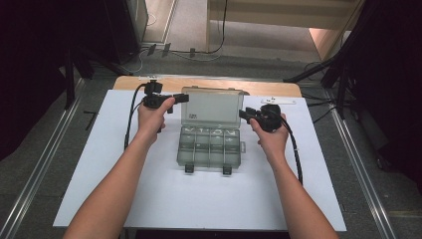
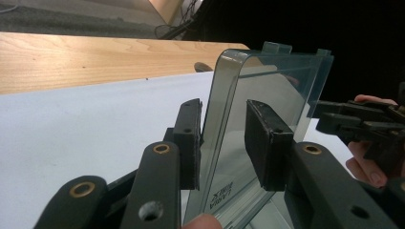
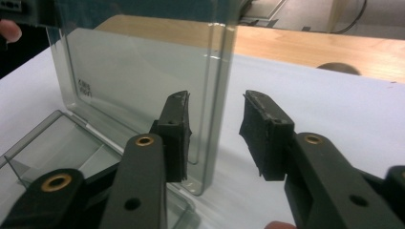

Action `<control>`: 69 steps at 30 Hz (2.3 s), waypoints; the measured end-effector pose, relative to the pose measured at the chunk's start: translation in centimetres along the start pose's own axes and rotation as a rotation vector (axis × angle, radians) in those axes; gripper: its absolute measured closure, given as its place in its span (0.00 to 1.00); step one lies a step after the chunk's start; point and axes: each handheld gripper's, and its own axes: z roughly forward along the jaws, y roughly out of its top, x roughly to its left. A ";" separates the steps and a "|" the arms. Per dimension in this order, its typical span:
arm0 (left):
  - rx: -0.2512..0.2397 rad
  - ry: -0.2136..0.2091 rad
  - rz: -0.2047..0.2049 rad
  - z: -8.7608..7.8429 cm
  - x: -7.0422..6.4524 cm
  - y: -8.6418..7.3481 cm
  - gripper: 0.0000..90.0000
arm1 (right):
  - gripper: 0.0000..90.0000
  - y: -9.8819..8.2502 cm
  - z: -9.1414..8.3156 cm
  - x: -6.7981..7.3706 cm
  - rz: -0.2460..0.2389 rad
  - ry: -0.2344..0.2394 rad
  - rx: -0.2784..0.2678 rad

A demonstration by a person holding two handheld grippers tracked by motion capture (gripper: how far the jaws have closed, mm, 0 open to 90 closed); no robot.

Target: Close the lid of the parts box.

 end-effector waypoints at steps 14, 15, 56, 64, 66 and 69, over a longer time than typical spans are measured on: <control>-0.007 -0.017 -0.006 -0.2 0.1 -0.2 0.74 | 1.00 2.9 2.8 -1.2 0.098 -0.052 0.035; -0.007 -0.016 -0.005 -0.2 0.1 -0.2 0.74 | 1.00 3.1 3.1 -1.3 0.114 -0.046 0.036; 0.168 0.049 0.238 -6.6 -7.5 -17.8 1.00 | 1.00 4.1 3.1 -1.0 0.114 0.050 0.034; 0.192 0.062 0.244 -5.7 -7.6 -18.0 1.00 | 1.00 4.1 2.6 -0.7 0.095 0.063 0.028; 0.195 0.066 0.245 -5.6 -7.6 -18.0 1.00 | 1.00 4.0 2.4 -0.5 0.090 0.066 0.025; 0.199 0.068 0.250 -5.6 -7.7 -18.0 1.00 | 1.00 3.8 2.0 -0.3 0.080 0.078 0.021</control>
